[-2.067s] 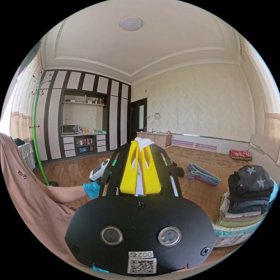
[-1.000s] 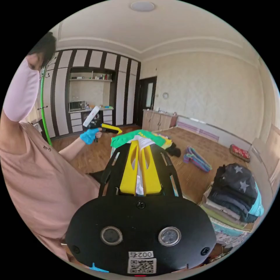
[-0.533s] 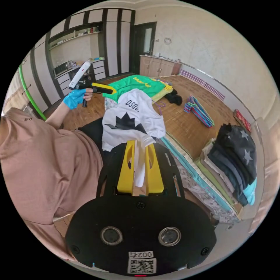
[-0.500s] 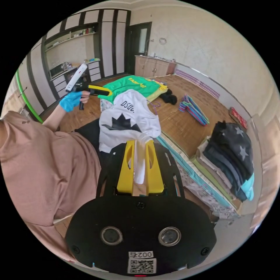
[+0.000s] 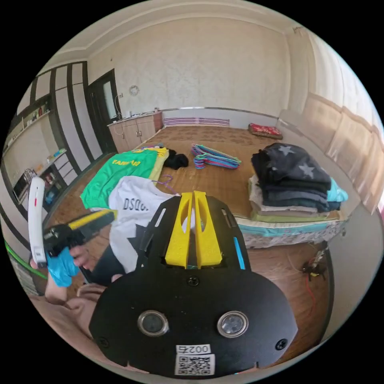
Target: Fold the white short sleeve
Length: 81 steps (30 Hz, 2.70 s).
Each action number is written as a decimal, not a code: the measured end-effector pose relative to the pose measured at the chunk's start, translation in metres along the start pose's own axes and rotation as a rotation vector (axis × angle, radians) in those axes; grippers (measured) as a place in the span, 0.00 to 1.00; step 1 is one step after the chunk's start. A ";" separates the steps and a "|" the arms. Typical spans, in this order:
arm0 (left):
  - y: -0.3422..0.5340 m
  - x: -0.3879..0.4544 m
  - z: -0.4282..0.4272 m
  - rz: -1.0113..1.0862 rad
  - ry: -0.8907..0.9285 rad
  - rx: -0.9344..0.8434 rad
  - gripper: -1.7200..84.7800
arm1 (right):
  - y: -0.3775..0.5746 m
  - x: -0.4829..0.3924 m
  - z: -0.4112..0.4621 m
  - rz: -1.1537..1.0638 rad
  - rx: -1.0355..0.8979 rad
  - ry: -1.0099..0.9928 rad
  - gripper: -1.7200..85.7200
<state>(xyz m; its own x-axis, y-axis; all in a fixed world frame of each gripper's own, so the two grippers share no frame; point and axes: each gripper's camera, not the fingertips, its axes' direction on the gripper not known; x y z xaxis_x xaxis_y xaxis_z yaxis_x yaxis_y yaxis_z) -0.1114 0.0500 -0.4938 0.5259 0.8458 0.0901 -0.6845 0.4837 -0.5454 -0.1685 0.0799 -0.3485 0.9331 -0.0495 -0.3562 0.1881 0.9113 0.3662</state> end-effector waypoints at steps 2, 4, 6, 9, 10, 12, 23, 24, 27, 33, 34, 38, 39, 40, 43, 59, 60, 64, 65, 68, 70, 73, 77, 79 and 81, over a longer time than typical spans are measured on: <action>-0.002 0.004 0.004 -0.003 0.025 -0.025 0.01 | -0.006 -0.027 0.017 0.001 0.000 -0.121 0.01; -0.004 0.007 0.009 -0.011 0.032 -0.041 0.01 | -0.009 -0.047 0.027 -0.015 -0.005 -0.176 0.01; -0.006 0.013 0.014 0.009 -0.018 -0.011 0.01 | -0.011 -0.066 0.037 -0.056 -0.010 -0.193 0.01; -0.012 0.021 0.025 0.031 -0.057 -0.024 0.01 | -0.015 -0.087 0.058 -0.096 -0.030 -0.197 0.01; -0.014 0.021 0.027 0.026 -0.060 -0.030 0.01 | -0.017 -0.091 0.067 -0.103 -0.050 -0.209 0.01; -0.021 0.024 0.036 0.019 -0.066 -0.029 0.01 | -0.020 -0.095 0.079 -0.126 -0.065 -0.226 0.01; -0.060 0.040 0.071 0.084 0.049 0.027 0.01 | -0.043 -0.105 0.144 -0.200 -0.076 -0.238 0.01; -0.064 0.042 0.076 0.089 0.050 0.032 0.01 | -0.045 -0.105 0.147 -0.205 -0.079 -0.237 0.01; -0.074 0.047 0.086 0.119 0.043 0.050 0.01 | -0.051 -0.110 0.167 -0.238 -0.101 -0.232 0.01; -0.086 0.056 0.114 0.200 -0.009 0.062 0.01 | -0.058 -0.119 0.214 -0.311 -0.156 -0.220 0.01; -0.087 0.056 0.118 0.201 -0.013 0.050 0.01 | -0.058 -0.119 0.225 -0.316 -0.170 -0.220 0.01; -0.093 0.059 0.146 0.181 -0.050 -0.016 0.01 | -0.060 -0.124 0.259 -0.351 -0.212 -0.250 0.01; -0.095 0.059 0.152 0.178 -0.070 -0.024 0.01 | -0.060 -0.124 0.265 -0.348 -0.220 -0.250 0.01; -0.096 0.059 0.156 0.180 -0.081 -0.026 0.01 | -0.061 -0.125 0.275 -0.350 -0.232 -0.252 0.01; -0.103 0.061 0.170 0.212 -0.077 -0.056 0.01 | -0.063 -0.125 0.298 -0.331 -0.240 -0.240 0.01; -0.171 0.034 0.191 0.027 -0.162 -0.058 0.01 | -0.103 -0.085 0.462 -0.307 -0.218 -0.220 0.02; -0.174 0.032 0.191 0.013 -0.149 -0.060 0.01 | -0.104 -0.085 0.470 -0.316 -0.231 -0.235 0.02; -0.182 0.024 0.191 -0.010 -0.126 -0.070 0.01 | -0.115 -0.090 0.522 -0.346 -0.340 -0.269 0.09; -0.184 0.021 0.192 -0.019 -0.125 -0.069 0.01 | -0.117 -0.092 0.535 -0.354 -0.360 -0.270 0.11; -0.187 0.014 0.194 -0.029 -0.135 -0.062 0.01 | -0.121 -0.102 0.561 -0.382 -0.390 -0.263 0.12; -0.189 0.010 0.197 -0.038 -0.139 -0.065 0.01 | -0.123 -0.107 0.574 -0.386 -0.408 -0.260 0.12; -0.189 0.003 0.200 -0.047 -0.153 -0.059 0.01 | -0.125 -0.114 0.592 -0.397 -0.435 -0.239 0.12; -0.188 -0.005 0.202 -0.052 -0.166 -0.059 0.01 | -0.127 -0.121 0.609 -0.408 -0.473 -0.216 0.11; -0.187 -0.009 0.203 -0.062 -0.156 -0.065 0.01 | -0.129 -0.123 0.611 -0.417 -0.481 -0.228 0.10; -0.186 -0.016 0.203 -0.075 -0.137 -0.068 0.01 | -0.129 -0.126 0.612 -0.427 -0.483 -0.228 0.08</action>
<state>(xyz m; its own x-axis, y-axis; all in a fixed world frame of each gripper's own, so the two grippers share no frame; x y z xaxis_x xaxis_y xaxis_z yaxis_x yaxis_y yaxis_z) -0.0946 -0.0077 -0.2248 0.4976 0.8328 0.2427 -0.6075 0.5343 -0.5877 -0.1228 -0.2817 0.1748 0.8585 -0.4819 -0.1753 0.4458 0.8703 -0.2094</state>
